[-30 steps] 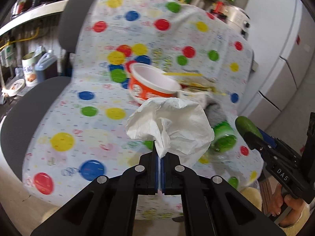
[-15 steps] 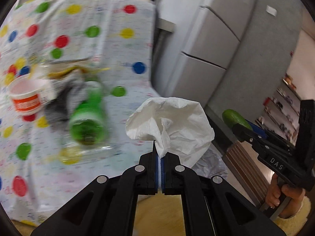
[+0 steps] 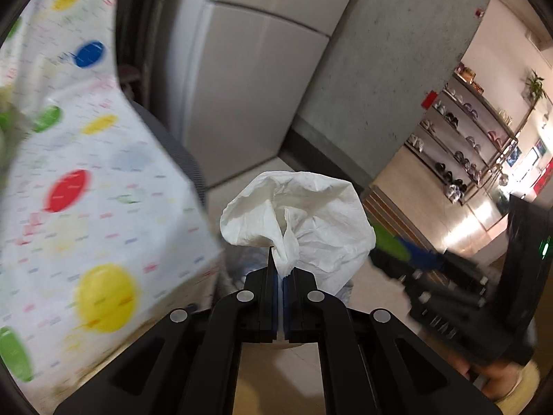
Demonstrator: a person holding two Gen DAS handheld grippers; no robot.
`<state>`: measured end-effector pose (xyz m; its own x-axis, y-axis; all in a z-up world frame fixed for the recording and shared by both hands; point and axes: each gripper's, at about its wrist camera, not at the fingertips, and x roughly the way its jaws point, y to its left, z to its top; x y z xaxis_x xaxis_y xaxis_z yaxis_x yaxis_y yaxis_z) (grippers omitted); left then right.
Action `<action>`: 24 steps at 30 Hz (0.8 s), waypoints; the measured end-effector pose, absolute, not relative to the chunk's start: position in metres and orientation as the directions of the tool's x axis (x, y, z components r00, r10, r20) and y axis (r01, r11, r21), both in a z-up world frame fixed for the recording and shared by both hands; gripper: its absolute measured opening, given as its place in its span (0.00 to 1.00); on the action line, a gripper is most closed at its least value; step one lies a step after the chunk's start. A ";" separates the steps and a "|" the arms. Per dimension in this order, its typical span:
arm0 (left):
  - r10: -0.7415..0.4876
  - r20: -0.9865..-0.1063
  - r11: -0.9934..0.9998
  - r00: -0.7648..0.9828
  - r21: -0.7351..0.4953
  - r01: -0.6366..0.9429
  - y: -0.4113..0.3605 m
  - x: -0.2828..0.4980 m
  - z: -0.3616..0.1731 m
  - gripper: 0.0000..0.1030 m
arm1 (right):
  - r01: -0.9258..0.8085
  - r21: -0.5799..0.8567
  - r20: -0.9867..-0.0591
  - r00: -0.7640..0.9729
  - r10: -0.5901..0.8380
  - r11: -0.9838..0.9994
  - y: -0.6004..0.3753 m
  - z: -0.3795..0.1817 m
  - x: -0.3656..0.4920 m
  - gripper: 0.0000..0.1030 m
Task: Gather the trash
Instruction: 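Open both tools to drop tissue and cucumber into the bin, then move both open tools back toward the chair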
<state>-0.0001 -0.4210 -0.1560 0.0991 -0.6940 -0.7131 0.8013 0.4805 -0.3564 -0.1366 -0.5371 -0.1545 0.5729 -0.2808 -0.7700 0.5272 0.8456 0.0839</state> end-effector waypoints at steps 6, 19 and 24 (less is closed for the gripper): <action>-0.668 -0.743 0.482 0.048 -0.382 0.789 -0.463 0.012 -0.182 0.09 | 0.586 0.112 -0.794 0.538 -0.282 0.803 -0.578 -0.178 -0.135 0.32; -0.647 -0.733 0.583 0.210 -0.298 0.756 -0.419 0.030 -0.151 0.54 | 0.567 0.073 -0.761 0.563 -0.322 0.820 -0.564 -0.141 -0.123 0.44; -0.598 -0.715 0.689 0.362 -0.228 0.688 -0.353 0.047 -0.123 0.54 | 0.495 0.086 -0.706 0.642 -0.298 0.864 -0.529 -0.102 -0.110 0.44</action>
